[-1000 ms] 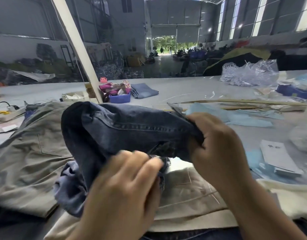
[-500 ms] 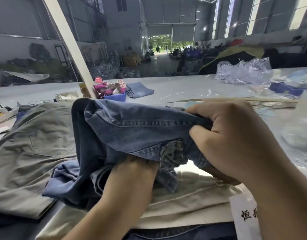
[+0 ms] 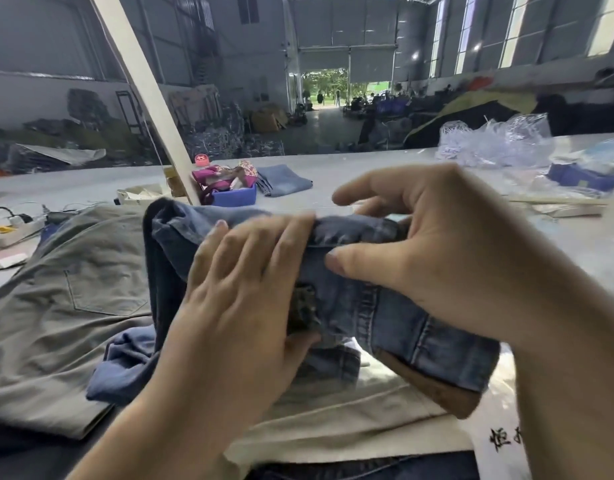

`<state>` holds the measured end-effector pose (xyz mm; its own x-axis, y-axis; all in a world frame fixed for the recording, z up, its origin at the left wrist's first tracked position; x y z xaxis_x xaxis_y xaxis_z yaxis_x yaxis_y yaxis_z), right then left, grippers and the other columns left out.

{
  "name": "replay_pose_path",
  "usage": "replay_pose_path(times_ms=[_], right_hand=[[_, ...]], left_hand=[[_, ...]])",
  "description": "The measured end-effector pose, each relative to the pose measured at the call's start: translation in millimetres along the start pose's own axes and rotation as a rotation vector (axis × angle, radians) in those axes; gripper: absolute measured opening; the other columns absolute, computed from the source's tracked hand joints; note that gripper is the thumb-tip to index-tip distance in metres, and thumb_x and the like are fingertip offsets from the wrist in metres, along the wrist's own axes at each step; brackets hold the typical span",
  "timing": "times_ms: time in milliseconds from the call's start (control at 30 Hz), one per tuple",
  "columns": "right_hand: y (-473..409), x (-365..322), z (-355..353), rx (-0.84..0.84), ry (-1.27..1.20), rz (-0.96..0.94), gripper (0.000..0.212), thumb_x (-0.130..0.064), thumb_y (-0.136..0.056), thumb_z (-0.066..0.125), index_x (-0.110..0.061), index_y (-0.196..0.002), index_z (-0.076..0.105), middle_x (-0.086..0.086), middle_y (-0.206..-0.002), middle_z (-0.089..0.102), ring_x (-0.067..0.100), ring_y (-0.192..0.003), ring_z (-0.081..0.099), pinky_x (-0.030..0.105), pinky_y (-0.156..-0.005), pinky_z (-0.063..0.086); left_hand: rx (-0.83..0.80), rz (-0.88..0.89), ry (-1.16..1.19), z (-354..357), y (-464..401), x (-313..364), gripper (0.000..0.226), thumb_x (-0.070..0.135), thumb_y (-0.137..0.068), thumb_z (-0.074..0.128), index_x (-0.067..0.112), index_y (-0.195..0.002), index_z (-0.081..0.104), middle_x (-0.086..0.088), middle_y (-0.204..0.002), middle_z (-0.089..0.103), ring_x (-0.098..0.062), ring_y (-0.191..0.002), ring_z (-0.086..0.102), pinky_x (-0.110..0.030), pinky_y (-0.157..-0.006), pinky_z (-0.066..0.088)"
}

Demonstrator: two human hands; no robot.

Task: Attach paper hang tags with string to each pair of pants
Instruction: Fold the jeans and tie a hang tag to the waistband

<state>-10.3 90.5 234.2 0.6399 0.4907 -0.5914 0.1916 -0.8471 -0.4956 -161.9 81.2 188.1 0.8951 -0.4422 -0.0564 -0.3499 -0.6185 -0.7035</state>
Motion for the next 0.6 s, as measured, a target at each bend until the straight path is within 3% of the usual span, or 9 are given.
replay_pose_path(times_ms=[67, 133, 200, 267, 367, 500, 600], right_hand=[[6.7, 15.6, 12.0, -0.073, -0.066, 0.135, 0.055, -0.061, -0.059, 0.072, -0.038, -0.110, 0.068, -0.018, -0.095, 0.069, -0.002, -0.077, 0.067, 0.031, -0.070, 0.059], [20.7, 40.2, 14.0, -0.029, -0.096, 0.269, 0.057, -0.069, -0.059, 0.065, -0.037, -0.105, 0.068, -0.021, -0.093, 0.068, -0.004, -0.079, 0.064, 0.028, -0.071, 0.054], [38.7, 66.2, 9.2, 0.055, -0.022, 0.393, 0.056, -0.080, -0.065, 0.053, -0.031, -0.087, 0.069, -0.020, -0.073, 0.066, -0.006, -0.063, 0.059, 0.024, -0.059, 0.044], [57.6, 84.3, 21.8, -0.052, -0.121, 0.546, 0.068, -0.085, -0.068, 0.041, -0.022, -0.072, 0.067, -0.008, -0.057, 0.065, 0.001, -0.045, 0.052, 0.028, -0.054, 0.041], [77.8, 93.3, 56.2, -0.264, -0.471, 0.719, 0.081, -0.089, -0.067, 0.050, -0.012, -0.081, 0.069, 0.009, -0.058, 0.067, 0.019, -0.048, 0.053, 0.029, -0.051, 0.042], [72.7, 98.6, 64.7, -0.154, -0.810, 0.678, 0.041, -0.055, -0.069, 0.061, -0.019, -0.084, 0.073, 0.012, -0.076, 0.071, 0.026, -0.062, 0.061, 0.033, -0.055, 0.047], [68.2, 94.0, 66.5, -0.128, -1.110, 0.563, 0.028, -0.022, -0.067, 0.062, -0.009, -0.089, 0.073, 0.017, -0.080, 0.067, 0.027, -0.067, 0.061, 0.030, -0.053, 0.052]], left_hand=[[-0.002, -0.025, 0.048, 10.1, 3.2, -5.7, 0.055, 0.024, -0.059, 0.073, 0.014, -0.111, 0.061, -0.002, -0.101, 0.067, -0.031, -0.095, 0.061, -0.047, -0.093, 0.045], [-0.051, -0.136, 0.109, 22.7, 10.6, -19.6, 0.036, 0.016, -0.058, 0.061, 0.014, -0.094, 0.065, -0.001, -0.083, 0.068, -0.031, -0.077, 0.063, -0.042, -0.075, 0.049], [-0.026, -0.206, 0.170, 31.4, 21.1, -28.1, 0.033, 0.014, -0.059, 0.059, 0.012, -0.091, 0.064, -0.002, -0.080, 0.067, -0.032, -0.073, 0.062, -0.040, -0.069, 0.048], [0.032, -0.223, 0.177, 36.6, 31.2, -27.5, 0.032, 0.017, -0.061, 0.055, 0.012, -0.093, 0.061, -0.003, -0.081, 0.065, -0.033, -0.074, 0.061, -0.040, -0.069, 0.047], [0.052, -0.191, 0.182, 43.0, 39.2, -18.2, 0.035, 0.025, -0.066, 0.051, 0.016, -0.099, 0.056, -0.001, -0.088, 0.062, -0.033, -0.078, 0.060, -0.042, -0.074, 0.045], [-0.073, -0.147, 0.208, 48.2, 51.6, -8.1, 0.049, 0.037, -0.067, 0.048, 0.019, -0.112, 0.053, 0.001, -0.101, 0.063, -0.030, -0.090, 0.060, -0.036, -0.083, 0.037], [-0.140, -0.115, 0.226, 40.3, 55.5, -2.3, 0.072, 0.040, -0.063, 0.058, 0.017, -0.130, 0.047, 0.001, -0.123, 0.058, -0.028, -0.109, 0.058, -0.035, -0.095, 0.036]])
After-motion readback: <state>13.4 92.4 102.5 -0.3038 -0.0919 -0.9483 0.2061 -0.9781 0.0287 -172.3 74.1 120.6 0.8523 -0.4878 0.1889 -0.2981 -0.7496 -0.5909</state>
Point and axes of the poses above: each hand's wrist, its own y-axis away from the middle knuckle, its own z-axis out of the palm, x = y × z, the point moved 7 cm from there along -y, towards the middle knuckle
